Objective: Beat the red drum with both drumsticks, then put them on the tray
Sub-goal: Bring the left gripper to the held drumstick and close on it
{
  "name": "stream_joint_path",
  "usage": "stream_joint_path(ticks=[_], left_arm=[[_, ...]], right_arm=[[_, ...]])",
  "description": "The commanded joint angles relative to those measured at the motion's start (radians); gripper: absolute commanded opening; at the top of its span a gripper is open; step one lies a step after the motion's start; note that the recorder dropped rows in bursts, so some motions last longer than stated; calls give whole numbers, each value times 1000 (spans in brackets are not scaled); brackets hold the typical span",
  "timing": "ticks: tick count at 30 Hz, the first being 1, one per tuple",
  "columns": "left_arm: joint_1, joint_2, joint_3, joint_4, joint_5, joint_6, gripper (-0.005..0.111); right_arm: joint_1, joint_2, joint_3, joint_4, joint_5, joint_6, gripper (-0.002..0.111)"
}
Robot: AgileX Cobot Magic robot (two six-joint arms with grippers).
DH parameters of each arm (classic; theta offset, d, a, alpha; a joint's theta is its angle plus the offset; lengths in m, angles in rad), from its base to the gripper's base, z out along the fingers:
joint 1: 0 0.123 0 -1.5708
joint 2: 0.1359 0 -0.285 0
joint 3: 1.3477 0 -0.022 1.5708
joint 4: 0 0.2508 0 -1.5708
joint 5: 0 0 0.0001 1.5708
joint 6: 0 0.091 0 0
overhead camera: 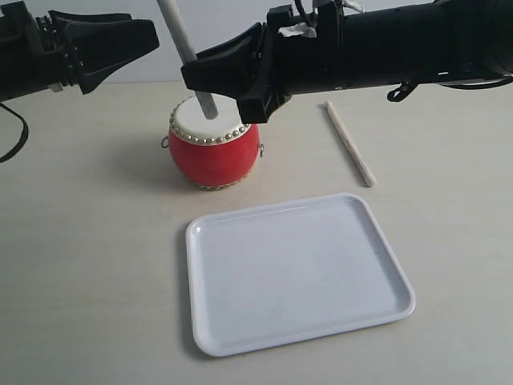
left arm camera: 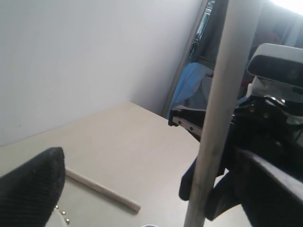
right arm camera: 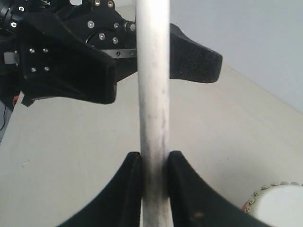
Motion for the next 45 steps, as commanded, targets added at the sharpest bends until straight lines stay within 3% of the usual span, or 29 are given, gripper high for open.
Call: stream_joint_path(ticks=[1,13,26,34,41,45], left_arm=[[-33,-1,-7,-22,-13,-3,93],[-55,-1,-7,-59,-13,22,93],[-124,-1,-7,-113,-13,22,92],[-124,-1,-7,-122,-13,22,67],[-124,-1,-7,-118,-13,-2,77],[-124,-1,-7,-118,-13,-31,77]], right_arm=[[0,-2,-1,13,-1,37,0],[0,-2,-10,13,52,134,0],[0,-2,-19,13,112,185,0],[0,-2,-19,13,112,207,0],[0,-2,-19,13,153,210,0],[0,-2,-19,13,141,210,0]])
